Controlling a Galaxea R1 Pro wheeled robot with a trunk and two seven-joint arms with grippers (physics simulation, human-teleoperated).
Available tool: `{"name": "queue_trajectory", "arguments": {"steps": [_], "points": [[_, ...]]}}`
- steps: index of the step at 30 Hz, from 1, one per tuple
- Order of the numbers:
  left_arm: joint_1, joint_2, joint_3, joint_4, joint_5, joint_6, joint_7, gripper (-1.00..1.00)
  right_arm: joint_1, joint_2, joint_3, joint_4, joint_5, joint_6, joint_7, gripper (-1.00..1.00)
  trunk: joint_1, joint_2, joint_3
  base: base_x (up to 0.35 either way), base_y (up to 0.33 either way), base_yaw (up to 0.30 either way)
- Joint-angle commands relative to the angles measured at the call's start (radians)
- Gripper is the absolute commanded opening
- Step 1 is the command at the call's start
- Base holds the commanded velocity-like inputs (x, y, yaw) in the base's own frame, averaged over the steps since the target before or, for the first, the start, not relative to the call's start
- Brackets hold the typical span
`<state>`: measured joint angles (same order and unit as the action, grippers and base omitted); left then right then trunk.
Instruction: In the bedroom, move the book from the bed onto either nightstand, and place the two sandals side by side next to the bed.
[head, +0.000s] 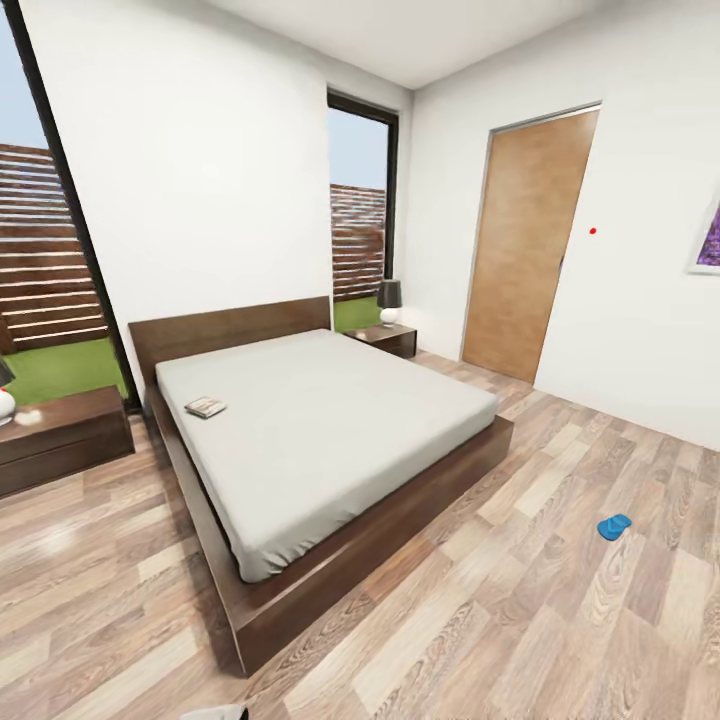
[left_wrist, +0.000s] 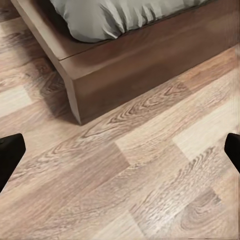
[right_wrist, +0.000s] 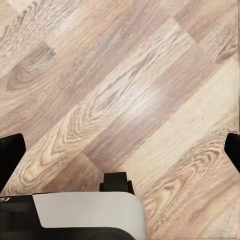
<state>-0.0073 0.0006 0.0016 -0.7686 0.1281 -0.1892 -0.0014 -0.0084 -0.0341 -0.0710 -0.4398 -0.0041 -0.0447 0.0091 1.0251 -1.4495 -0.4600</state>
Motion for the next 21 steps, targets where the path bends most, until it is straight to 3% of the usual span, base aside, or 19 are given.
{"name": "queue_trajectory", "arguments": {"steps": [1,8,21], "points": [[0.000,0.000,-0.001,0.004,0.008,-0.003,0.000,1.00,-0.001,0.000,-0.002,0.001,0.000,-0.003,0.001,1.00,0.000,0.000,0.000,0.000,0.000,-0.287],[0.000,-0.001,0.000,0.045,0.004,-0.003,0.000,1.00,-0.001,0.000,-0.001,0.001,0.000,-0.004,0.001,1.00,0.000,0.000,0.004,0.000,0.000,-0.286],[0.000,-0.001,0.000,0.048,0.005,-0.003,0.000,1.00,-0.001,0.000,-0.001,0.001,0.001,-0.004,0.001,1.00,0.000,0.000,0.013,0.000,0.000,-0.284]]}}
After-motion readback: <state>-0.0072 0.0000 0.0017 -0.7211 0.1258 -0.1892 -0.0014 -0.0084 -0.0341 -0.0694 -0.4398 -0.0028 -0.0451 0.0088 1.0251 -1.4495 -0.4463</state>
